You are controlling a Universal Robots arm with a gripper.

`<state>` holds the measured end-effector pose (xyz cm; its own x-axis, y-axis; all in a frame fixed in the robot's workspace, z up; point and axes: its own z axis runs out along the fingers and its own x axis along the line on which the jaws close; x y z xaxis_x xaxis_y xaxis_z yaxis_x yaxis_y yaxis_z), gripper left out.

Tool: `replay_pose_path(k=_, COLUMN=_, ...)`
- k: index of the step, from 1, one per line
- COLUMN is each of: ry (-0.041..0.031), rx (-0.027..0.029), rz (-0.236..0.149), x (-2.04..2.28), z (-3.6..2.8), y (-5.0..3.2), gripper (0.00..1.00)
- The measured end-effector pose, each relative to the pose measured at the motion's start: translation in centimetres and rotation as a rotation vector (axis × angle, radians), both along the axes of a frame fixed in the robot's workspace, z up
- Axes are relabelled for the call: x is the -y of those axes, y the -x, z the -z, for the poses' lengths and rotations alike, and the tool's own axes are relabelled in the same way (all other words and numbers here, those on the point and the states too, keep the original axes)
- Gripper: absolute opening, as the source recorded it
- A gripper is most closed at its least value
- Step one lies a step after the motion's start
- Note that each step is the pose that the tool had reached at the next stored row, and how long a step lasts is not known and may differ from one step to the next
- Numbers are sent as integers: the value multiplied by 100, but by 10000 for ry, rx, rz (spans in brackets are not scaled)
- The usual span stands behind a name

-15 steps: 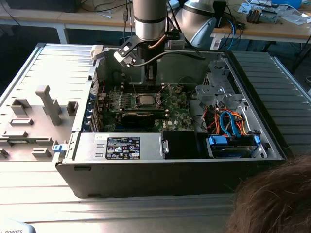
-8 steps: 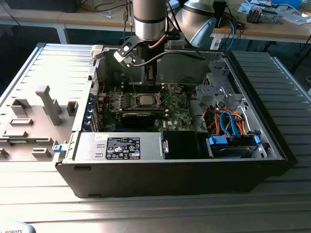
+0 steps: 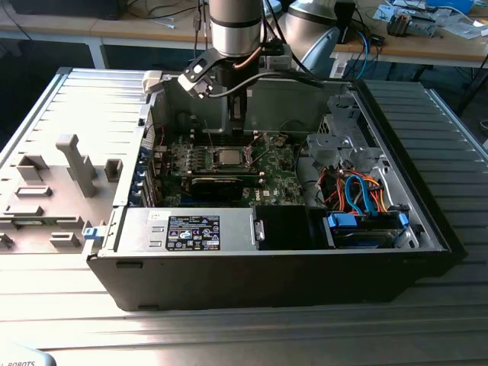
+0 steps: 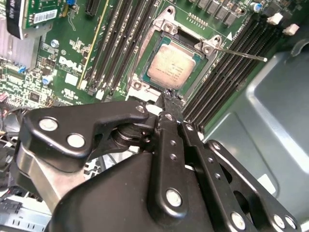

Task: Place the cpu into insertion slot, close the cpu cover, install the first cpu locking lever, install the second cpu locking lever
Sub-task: 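Place the cpu into insertion slot, then close the cpu cover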

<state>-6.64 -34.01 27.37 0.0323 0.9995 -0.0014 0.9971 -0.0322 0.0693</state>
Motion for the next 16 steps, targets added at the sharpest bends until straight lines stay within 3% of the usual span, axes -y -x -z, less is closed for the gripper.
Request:
replay_pose_path(k=2, ry=1, rx=-1, rz=0, x=0, z=-36, y=-1, gripper=11)
replay_pose_path(k=16, ry=3, rx=-3, rz=-2, x=1, z=-44, y=-9, gripper=11)
